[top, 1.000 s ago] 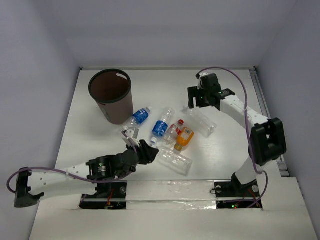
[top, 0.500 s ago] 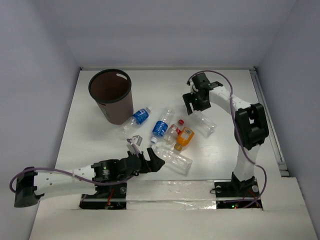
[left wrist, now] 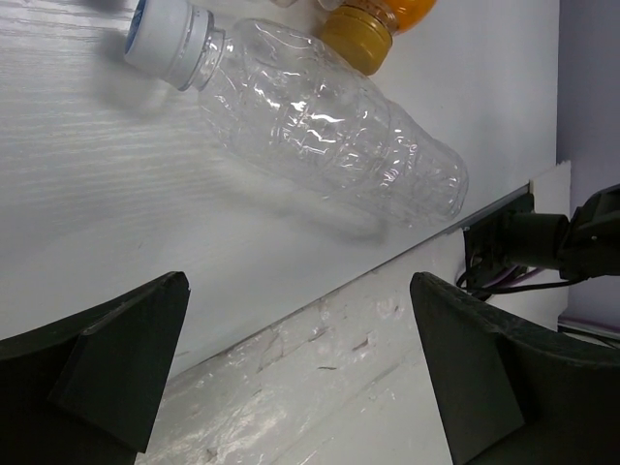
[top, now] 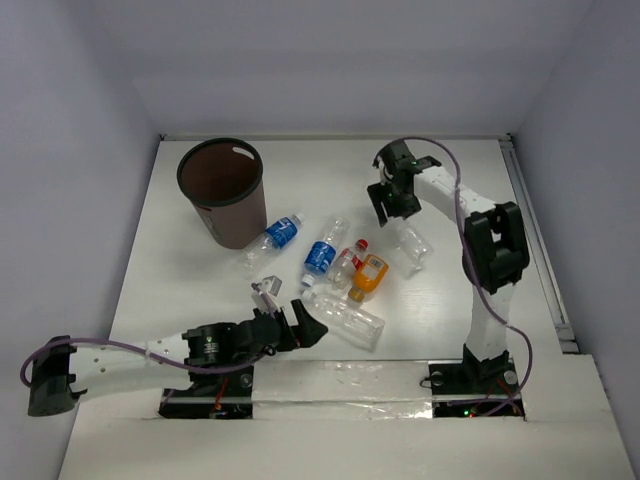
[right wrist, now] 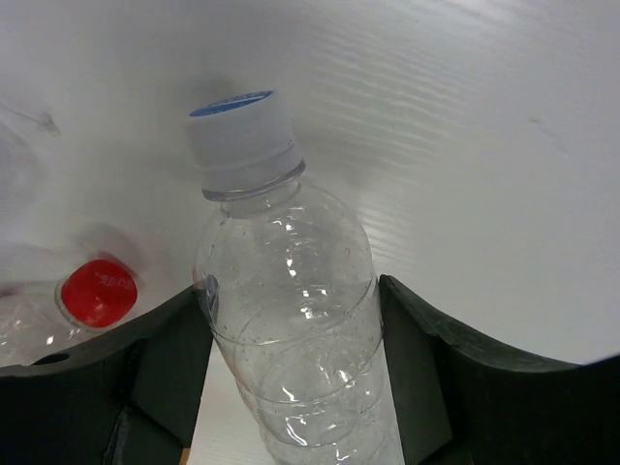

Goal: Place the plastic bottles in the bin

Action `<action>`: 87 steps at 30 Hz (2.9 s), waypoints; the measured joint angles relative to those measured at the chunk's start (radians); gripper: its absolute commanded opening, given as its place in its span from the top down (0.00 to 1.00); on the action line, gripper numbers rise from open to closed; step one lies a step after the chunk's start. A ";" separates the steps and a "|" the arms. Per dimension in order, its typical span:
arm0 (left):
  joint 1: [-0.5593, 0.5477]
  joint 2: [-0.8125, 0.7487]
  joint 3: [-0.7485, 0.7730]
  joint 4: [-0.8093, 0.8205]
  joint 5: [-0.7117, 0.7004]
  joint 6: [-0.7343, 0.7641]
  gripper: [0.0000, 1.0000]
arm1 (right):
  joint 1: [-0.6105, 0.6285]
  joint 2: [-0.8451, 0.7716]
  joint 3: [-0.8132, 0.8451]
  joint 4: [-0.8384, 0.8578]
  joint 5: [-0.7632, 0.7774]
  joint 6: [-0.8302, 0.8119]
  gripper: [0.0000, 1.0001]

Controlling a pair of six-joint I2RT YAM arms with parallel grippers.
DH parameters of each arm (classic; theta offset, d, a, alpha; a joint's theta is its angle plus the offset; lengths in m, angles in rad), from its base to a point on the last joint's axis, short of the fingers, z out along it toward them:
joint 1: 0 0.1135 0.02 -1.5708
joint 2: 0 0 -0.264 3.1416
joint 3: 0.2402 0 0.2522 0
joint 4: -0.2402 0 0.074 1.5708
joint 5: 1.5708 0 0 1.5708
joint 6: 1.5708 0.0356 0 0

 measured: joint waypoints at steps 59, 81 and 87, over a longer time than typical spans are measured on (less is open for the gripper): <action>0.000 0.438 -0.006 0.368 -0.172 -0.241 0.01 | 0.471 0.366 0.789 1.106 -0.087 0.458 0.38; 0.026 0.568 0.099 0.326 -0.183 -0.278 0.01 | 0.503 0.058 0.274 1.196 -0.113 0.390 0.13; 0.033 0.566 0.103 0.304 -0.198 -0.312 0.01 | 0.502 -0.291 -0.093 1.325 -0.127 0.349 0.14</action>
